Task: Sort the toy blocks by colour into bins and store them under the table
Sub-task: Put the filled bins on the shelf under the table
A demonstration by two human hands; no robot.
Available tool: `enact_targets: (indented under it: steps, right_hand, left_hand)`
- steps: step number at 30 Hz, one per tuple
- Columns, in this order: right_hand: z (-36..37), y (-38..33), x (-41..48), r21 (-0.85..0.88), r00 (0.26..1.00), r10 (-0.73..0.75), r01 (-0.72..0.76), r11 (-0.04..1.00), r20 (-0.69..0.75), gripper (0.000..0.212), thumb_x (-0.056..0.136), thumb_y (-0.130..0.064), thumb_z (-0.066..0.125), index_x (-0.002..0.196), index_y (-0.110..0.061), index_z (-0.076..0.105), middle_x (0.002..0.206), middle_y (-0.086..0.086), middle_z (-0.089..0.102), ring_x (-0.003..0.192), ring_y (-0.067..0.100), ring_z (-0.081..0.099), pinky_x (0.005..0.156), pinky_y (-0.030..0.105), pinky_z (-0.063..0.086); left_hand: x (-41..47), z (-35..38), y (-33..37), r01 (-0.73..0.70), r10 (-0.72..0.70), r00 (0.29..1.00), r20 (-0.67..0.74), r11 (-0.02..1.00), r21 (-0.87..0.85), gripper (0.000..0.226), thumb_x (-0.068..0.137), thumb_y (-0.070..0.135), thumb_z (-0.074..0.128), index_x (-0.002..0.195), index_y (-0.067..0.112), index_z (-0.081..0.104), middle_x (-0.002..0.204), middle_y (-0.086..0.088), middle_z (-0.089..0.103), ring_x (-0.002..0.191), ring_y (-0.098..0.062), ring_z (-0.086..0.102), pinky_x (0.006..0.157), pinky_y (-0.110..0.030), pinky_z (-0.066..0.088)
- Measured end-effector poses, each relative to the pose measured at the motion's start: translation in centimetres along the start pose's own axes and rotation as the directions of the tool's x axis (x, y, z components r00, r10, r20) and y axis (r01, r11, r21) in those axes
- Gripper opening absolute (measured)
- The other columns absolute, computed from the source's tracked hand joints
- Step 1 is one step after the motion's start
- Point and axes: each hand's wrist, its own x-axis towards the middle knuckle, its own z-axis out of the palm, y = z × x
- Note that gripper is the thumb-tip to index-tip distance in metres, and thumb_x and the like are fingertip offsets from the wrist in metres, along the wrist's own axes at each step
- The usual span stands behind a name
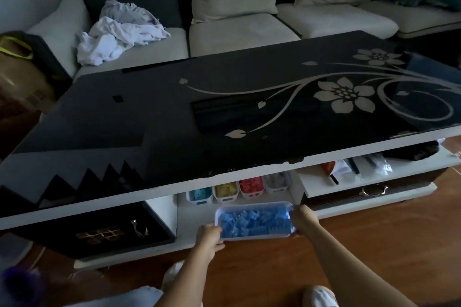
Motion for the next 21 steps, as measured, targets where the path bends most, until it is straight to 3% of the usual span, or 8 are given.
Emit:
enact_targets:
  steps: [2, 5, 8, 10, 12, 15, 16, 21]
  right_hand:
    - [0.5, -0.1, 0.8, 0.055, 1.0, -0.003, 0.004, 0.998, -0.019, 0.028, 0.095, -0.009, 0.041, 0.116, -0.005, 0.059, 0.089, 0.009, 0.067, 0.067, 0.015, 0.068, 0.049, 0.022, 0.05]
    - [1.6, 0.1, 2.1, 0.264, 0.996, 0.074, -0.061, 0.963, -0.041, 0.03, 0.092, -0.009, 0.05, 0.121, -0.012, 0.06, 0.068, -0.007, 0.054, 0.064, 0.007, 0.057, 0.05, 0.017, 0.041]
    - [1.9, -0.1, 2.8, 0.397, 0.994, 0.105, -0.082, 0.914, -0.035, 0.033, 0.093, -0.027, 0.056, 0.121, -0.01, 0.057, 0.082, -0.004, 0.062, 0.084, 0.015, 0.062, 0.065, 0.023, 0.048]
    - [2.3, 0.1, 3.4, 0.503, 0.997, 0.07, -0.046, 0.863, -0.028, 0.038, 0.096, -0.033, 0.049, 0.123, -0.006, 0.052, 0.081, -0.001, 0.056, 0.086, 0.019, 0.061, 0.059, 0.021, 0.046]
    - [2.5, -0.4, 4.0, 0.744, 0.989, 0.145, -0.124, 0.656, 0.037, 0.032, 0.097, -0.016, 0.048, 0.123, 0.004, 0.05, 0.086, 0.006, 0.053, 0.077, 0.019, 0.059, 0.052, 0.019, 0.05]
    - [2.4, -0.4, 4.4, 0.736, 0.977, 0.207, -0.182, 0.652, 0.058, 0.005, 0.088, 0.003, 0.056, 0.092, 0.006, 0.057, 0.095, 0.017, 0.061, 0.073, 0.02, 0.059, 0.076, 0.033, 0.058]
    - [2.3, -0.5, 4.3, 0.732, 0.973, 0.215, -0.208, 0.648, 0.086, 0.006, 0.086, 0.007, 0.056, 0.082, 0.003, 0.055, 0.093, 0.018, 0.061, 0.072, 0.02, 0.06, 0.081, 0.036, 0.057]
    - [1.6, -1.0, 4.3, 0.778, 0.963, 0.215, -0.26, 0.572, 0.163, 0.017, 0.088, 0.013, 0.049, 0.079, -0.002, 0.049, 0.082, 0.015, 0.053, 0.072, 0.022, 0.056, 0.08, 0.033, 0.053]
  left_hand:
    - [1.0, 0.4, -0.2, 0.001, -0.001, 1.0, 0.005, 0.997, -0.073, 0.03, 0.095, -0.003, 0.041, 0.121, 0.007, 0.05, 0.11, -0.016, 0.058, 0.097, -0.029, 0.059, 0.078, -0.036, 0.053]
    - [2.5, 0.9, -0.4, -0.026, 0.022, 0.999, -0.027, 0.99, -0.139, 0.038, 0.093, -0.008, 0.042, 0.127, 0.004, 0.054, 0.11, -0.016, 0.063, 0.096, -0.028, 0.063, 0.064, -0.028, 0.055]
    - [3.6, 1.3, -0.2, -0.064, 0.053, 0.997, -0.061, 0.981, -0.185, 0.032, 0.094, -0.004, 0.045, 0.121, 0.008, 0.059, 0.099, -0.011, 0.065, 0.094, -0.027, 0.066, 0.063, -0.027, 0.055]
    - [3.9, 1.5, 0.1, -0.056, 0.041, 0.997, -0.067, 0.967, -0.248, 0.031, 0.095, -0.002, 0.045, 0.12, 0.009, 0.06, 0.095, -0.009, 0.064, 0.094, -0.028, 0.065, 0.062, -0.027, 0.055]
    - [4.2, 1.6, 0.3, -0.036, 0.016, 0.998, -0.069, 0.949, -0.313, 0.032, 0.095, -0.002, 0.044, 0.122, 0.008, 0.059, 0.099, -0.01, 0.063, 0.097, -0.028, 0.064, 0.06, -0.025, 0.055]
    - [4.5, 2.0, 0.6, -0.025, -0.006, 0.996, -0.088, 0.937, -0.349, 0.033, 0.096, -0.003, 0.043, 0.123, 0.007, 0.058, 0.108, -0.014, 0.061, 0.101, -0.03, 0.063, 0.066, -0.027, 0.055]
    - [4.5, 2.0, 0.7, -0.028, -0.004, 0.996, -0.09, 0.935, -0.354, 0.033, 0.096, -0.003, 0.043, 0.123, 0.008, 0.059, 0.11, -0.014, 0.061, 0.1, -0.029, 0.062, 0.066, -0.027, 0.055]
    - [5.0, 2.0, 0.8, 0.013, -0.04, 0.998, -0.049, 0.894, -0.449, 0.031, 0.095, -0.007, 0.043, 0.121, 0.002, 0.057, 0.112, -0.016, 0.058, 0.097, -0.029, 0.061, 0.07, -0.03, 0.055]
